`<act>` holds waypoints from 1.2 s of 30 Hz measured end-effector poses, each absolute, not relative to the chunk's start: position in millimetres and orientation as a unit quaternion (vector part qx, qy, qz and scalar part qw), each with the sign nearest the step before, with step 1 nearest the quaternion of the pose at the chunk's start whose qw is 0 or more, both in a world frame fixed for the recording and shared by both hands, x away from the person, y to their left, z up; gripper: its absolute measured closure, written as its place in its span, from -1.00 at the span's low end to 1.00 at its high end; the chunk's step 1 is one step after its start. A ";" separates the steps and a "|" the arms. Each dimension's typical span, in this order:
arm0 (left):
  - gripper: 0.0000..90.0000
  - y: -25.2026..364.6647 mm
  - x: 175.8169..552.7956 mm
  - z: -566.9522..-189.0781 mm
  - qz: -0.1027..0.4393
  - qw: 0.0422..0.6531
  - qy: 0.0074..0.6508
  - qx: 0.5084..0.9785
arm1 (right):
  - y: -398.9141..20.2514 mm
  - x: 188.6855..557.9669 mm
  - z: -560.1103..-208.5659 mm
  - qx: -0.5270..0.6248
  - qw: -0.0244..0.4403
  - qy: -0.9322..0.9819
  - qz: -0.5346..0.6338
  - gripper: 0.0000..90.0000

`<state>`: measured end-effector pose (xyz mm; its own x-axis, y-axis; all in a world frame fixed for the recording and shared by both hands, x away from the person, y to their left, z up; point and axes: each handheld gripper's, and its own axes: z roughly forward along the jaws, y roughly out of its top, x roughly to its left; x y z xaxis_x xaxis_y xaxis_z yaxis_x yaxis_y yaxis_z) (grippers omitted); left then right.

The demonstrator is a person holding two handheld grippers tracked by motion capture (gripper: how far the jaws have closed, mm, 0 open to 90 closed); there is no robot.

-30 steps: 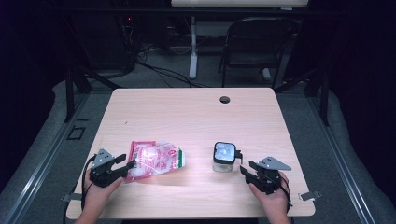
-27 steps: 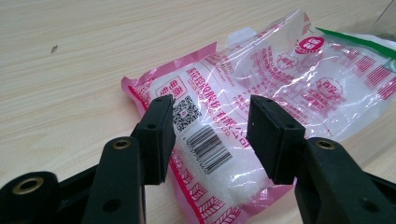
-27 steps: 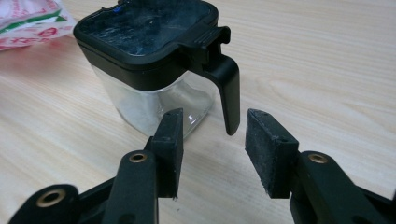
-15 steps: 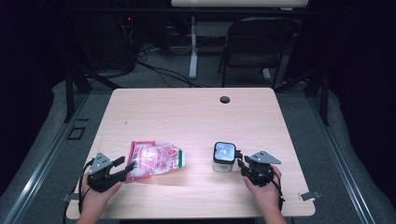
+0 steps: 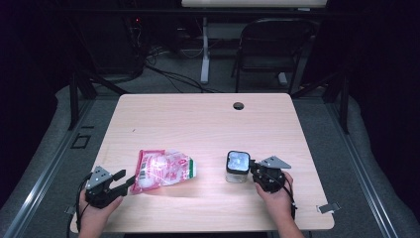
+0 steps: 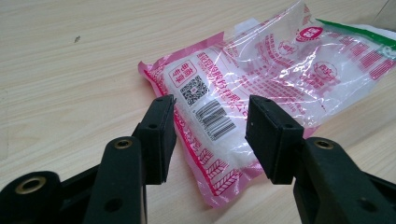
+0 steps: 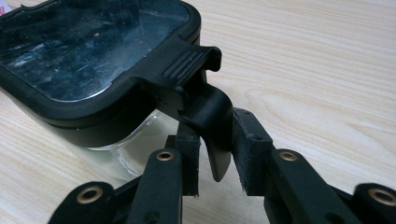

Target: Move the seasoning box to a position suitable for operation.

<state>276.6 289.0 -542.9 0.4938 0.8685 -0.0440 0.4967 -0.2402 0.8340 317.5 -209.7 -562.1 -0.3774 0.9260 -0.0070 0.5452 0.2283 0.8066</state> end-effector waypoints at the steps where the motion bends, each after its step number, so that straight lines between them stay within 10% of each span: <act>1: 0.15 289.1 276.3 -542.8 0.222 0.419 0.451 0.756 | -209.9 317.8 -562.2 0.496 0.254 0.741 0.375 0.64; 36: 0.16 279.7 279.9 -541.8 0.218 0.423 0.437 0.763 | -186.9 295.5 -558.7 0.390 0.224 0.812 0.371 0.70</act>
